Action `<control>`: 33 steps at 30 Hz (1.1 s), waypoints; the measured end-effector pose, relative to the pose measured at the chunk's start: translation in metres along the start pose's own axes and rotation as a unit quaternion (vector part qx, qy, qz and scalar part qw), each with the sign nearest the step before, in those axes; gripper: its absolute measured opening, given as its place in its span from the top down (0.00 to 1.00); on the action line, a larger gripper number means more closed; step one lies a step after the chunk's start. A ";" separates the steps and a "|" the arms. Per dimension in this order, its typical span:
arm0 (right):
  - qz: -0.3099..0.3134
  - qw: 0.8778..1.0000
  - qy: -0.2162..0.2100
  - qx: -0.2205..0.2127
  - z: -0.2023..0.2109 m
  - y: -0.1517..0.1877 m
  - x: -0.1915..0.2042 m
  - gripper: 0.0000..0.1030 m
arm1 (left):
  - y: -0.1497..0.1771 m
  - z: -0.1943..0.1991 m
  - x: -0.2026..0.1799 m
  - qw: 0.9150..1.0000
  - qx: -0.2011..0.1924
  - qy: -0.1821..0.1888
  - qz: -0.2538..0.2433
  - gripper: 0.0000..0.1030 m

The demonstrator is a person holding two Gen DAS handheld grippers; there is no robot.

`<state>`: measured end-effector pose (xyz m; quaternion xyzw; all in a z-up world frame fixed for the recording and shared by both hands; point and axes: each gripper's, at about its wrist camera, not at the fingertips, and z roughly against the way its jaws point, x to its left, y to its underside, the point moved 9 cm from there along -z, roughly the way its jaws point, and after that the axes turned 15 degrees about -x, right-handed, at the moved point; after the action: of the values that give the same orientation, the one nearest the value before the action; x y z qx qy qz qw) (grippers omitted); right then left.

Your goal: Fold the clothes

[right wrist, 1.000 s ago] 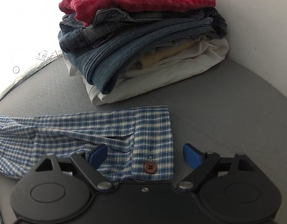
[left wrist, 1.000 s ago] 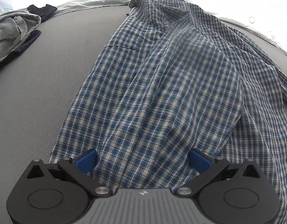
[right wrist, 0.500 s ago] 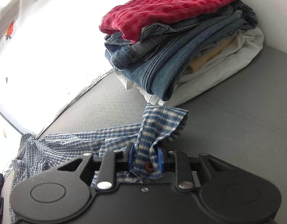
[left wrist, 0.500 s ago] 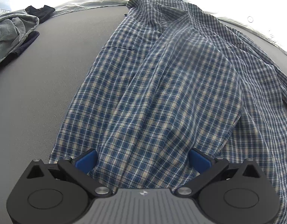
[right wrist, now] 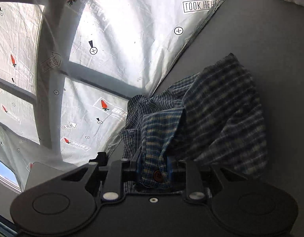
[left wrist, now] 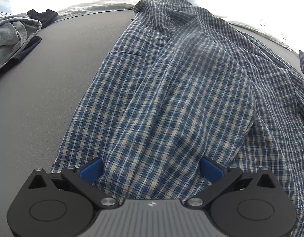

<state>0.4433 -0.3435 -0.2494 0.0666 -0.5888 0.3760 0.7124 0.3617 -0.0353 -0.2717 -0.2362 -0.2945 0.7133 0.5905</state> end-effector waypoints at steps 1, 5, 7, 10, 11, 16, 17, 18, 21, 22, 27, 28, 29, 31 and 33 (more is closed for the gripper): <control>-0.012 1.000 0.011 0.023 -0.007 0.015 -0.005 0.74 | 0.000 0.000 0.000 1.000 -0.001 0.000 0.000 0.00; -0.002 0.994 0.074 0.077 -0.016 0.048 -0.021 0.66 | 0.000 0.001 0.000 1.000 -0.004 0.001 -0.001 0.00; 0.024 0.993 0.084 0.077 -0.013 0.047 -0.019 0.57 | 0.001 0.001 0.000 1.000 -0.006 0.001 -0.001 0.00; 0.050 0.994 0.081 0.058 -0.004 0.036 -0.010 0.42 | 0.000 0.001 0.000 1.000 -0.005 0.002 -0.001 0.00; 0.064 0.993 0.083 0.050 0.000 0.032 -0.008 0.33 | 0.000 0.001 0.000 1.000 -0.005 0.002 -0.001 0.00; 0.215 0.969 0.117 -0.010 0.023 0.009 0.001 0.14 | 0.000 0.001 0.000 1.000 -0.003 0.002 0.000 0.00; 0.244 0.961 0.125 -0.023 0.027 0.006 0.001 0.05 | 0.000 0.001 0.000 1.000 -0.002 0.002 0.000 0.00; 0.273 0.952 0.136 -0.036 0.028 0.004 0.000 0.01 | 0.000 0.001 0.000 1.000 -0.002 0.002 0.000 0.00; 0.349 0.920 0.170 -0.048 0.049 -0.002 -0.019 0.00 | -0.001 0.001 0.000 1.000 0.003 -0.001 0.002 0.00; 0.366 0.912 0.181 -0.047 0.052 -0.002 -0.026 0.00 | -0.001 0.001 0.000 1.000 0.005 -0.003 0.004 0.00; 0.384 0.901 0.197 -0.044 0.059 0.004 -0.050 0.00 | -0.002 0.000 0.001 1.000 0.020 -0.015 0.014 0.00; 0.382 0.902 0.195 -0.047 0.061 0.004 -0.053 0.00 | -0.003 0.001 0.000 0.999 0.022 -0.017 0.017 0.00; 0.386 0.901 0.190 -0.049 0.062 0.005 -0.054 0.00 | -0.004 0.003 -0.001 0.999 0.022 -0.018 0.017 0.00; 0.397 0.898 0.186 -0.048 0.063 0.006 -0.055 0.00 | -0.009 0.008 -0.005 1.000 0.014 -0.013 0.017 0.00; 0.405 0.894 0.182 -0.052 0.063 0.008 -0.055 0.00 | -0.017 0.015 -0.010 1.000 -0.002 -0.004 0.016 0.00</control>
<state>0.3873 -0.3965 -0.2827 -0.2850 -0.4434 0.6062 0.5956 0.3650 -0.0447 -0.2495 -0.2395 -0.2942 0.7230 0.5773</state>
